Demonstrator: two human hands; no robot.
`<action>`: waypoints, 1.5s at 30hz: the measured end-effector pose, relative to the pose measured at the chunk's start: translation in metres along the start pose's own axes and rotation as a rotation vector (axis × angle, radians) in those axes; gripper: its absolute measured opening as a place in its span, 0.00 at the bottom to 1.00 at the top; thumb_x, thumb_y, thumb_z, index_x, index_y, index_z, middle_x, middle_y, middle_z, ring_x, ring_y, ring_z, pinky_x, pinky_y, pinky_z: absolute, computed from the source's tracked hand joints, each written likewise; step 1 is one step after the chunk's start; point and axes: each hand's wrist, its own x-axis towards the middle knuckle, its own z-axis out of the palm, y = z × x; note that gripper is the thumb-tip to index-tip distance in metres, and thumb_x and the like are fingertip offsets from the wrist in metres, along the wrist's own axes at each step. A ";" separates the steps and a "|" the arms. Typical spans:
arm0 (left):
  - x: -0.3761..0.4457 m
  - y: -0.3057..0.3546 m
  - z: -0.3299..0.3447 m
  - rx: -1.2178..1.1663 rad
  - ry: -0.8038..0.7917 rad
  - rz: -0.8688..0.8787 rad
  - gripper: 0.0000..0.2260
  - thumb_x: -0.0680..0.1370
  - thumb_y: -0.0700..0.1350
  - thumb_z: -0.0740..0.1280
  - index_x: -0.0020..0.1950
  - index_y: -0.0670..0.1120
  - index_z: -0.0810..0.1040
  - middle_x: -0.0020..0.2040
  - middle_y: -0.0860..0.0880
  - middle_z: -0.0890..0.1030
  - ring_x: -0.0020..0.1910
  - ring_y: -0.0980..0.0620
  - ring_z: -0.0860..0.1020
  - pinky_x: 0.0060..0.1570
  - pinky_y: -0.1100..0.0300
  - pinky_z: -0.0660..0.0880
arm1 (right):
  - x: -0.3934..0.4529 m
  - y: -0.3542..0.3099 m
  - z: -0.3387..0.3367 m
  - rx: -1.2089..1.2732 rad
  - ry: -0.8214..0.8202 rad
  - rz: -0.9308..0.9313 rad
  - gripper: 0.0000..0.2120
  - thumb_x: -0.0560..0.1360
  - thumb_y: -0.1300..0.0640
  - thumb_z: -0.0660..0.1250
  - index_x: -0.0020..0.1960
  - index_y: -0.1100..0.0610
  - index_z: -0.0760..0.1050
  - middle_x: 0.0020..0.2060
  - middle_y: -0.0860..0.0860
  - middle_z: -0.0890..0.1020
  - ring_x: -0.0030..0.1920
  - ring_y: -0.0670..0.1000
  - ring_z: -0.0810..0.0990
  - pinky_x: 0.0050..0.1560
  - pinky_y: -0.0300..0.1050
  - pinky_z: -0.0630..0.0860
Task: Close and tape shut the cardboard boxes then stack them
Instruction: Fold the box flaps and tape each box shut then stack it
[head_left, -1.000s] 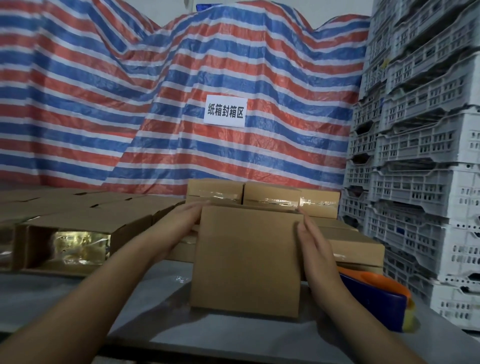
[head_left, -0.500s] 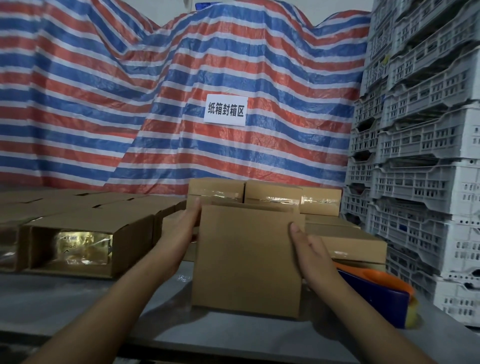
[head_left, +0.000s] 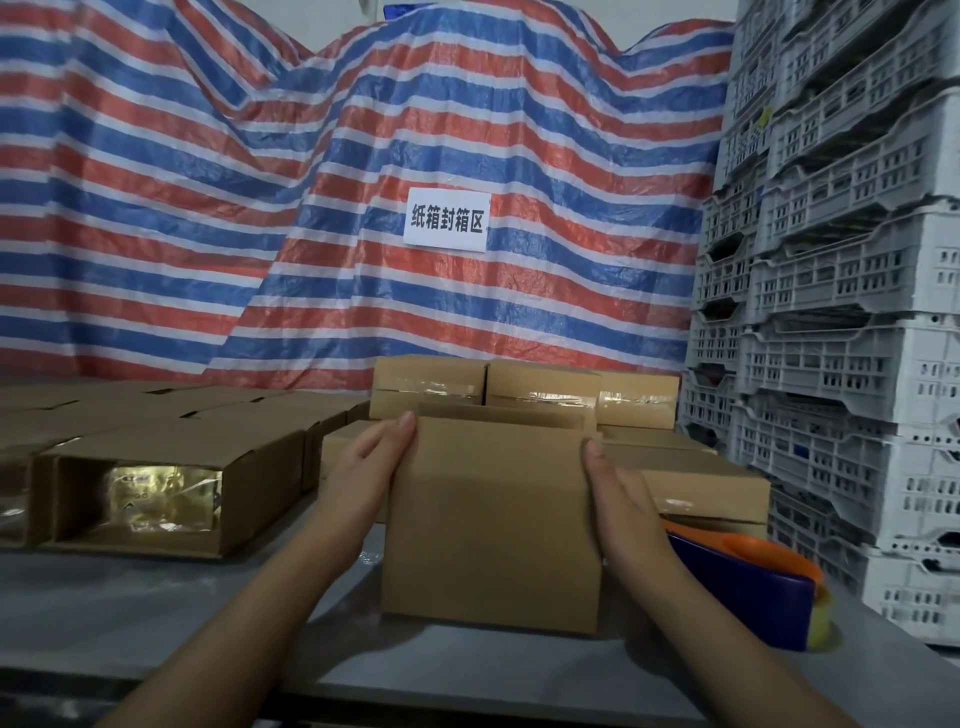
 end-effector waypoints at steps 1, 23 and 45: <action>0.001 0.001 0.000 -0.003 0.008 -0.011 0.19 0.78 0.60 0.61 0.57 0.49 0.82 0.54 0.49 0.83 0.57 0.48 0.80 0.62 0.47 0.73 | 0.000 0.001 0.000 0.012 -0.010 0.001 0.20 0.74 0.33 0.54 0.44 0.35 0.84 0.41 0.44 0.87 0.42 0.41 0.85 0.37 0.28 0.75; 0.008 0.000 -0.002 -0.300 -0.032 -0.217 0.27 0.79 0.37 0.65 0.76 0.54 0.66 0.70 0.53 0.73 0.65 0.52 0.73 0.62 0.53 0.73 | 0.016 0.012 -0.002 0.437 0.069 0.240 0.30 0.79 0.64 0.63 0.79 0.50 0.62 0.63 0.44 0.75 0.54 0.45 0.78 0.46 0.42 0.75; 0.005 -0.006 -0.002 -0.072 0.036 -0.124 0.09 0.79 0.42 0.65 0.55 0.49 0.84 0.53 0.50 0.84 0.58 0.48 0.78 0.63 0.49 0.72 | 0.013 0.005 0.002 0.324 0.021 0.211 0.19 0.79 0.60 0.59 0.38 0.50 0.86 0.61 0.48 0.79 0.62 0.57 0.76 0.63 0.59 0.75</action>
